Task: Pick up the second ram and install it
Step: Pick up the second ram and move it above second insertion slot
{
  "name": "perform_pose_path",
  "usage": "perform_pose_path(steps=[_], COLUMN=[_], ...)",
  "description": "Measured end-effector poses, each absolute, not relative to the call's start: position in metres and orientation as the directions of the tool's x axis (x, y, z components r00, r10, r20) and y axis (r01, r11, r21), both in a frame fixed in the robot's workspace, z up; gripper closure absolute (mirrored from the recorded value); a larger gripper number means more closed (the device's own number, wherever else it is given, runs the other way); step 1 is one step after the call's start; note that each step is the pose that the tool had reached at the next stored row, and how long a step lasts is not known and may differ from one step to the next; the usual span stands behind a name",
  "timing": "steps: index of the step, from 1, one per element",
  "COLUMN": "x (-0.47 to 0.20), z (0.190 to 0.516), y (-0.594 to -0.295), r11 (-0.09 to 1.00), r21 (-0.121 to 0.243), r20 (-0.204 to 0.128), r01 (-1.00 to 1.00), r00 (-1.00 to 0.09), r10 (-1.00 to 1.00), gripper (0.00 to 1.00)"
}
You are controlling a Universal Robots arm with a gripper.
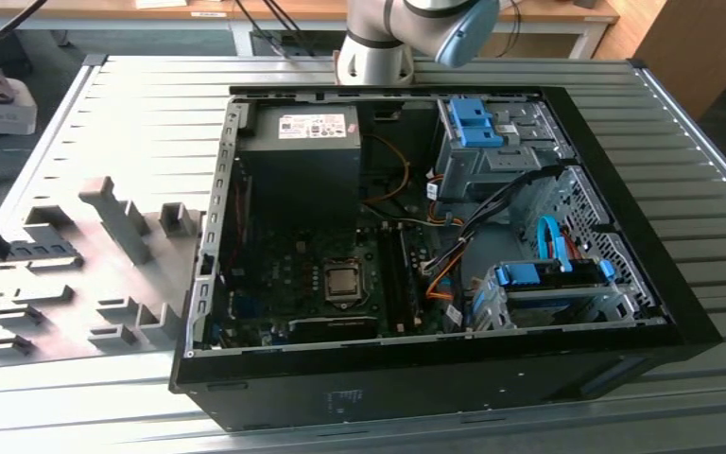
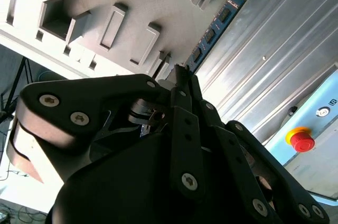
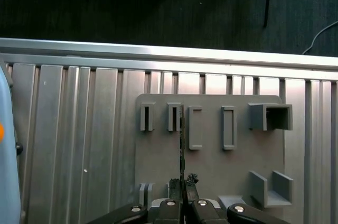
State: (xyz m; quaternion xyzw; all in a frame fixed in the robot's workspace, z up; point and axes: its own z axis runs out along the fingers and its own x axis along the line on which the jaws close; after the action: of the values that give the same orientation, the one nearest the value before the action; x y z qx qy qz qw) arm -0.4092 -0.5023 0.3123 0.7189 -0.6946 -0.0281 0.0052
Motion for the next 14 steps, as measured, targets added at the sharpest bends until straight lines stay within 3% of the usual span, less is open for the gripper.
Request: perform_pose_path(steps=[14], x=[-0.409], z=[0.326], y=[-0.502], r11=[-0.035], r21=[0.047], r20=[-0.033], r01=[-0.998], r00=[0.034], r10=[-0.999], gripper=[0.86])
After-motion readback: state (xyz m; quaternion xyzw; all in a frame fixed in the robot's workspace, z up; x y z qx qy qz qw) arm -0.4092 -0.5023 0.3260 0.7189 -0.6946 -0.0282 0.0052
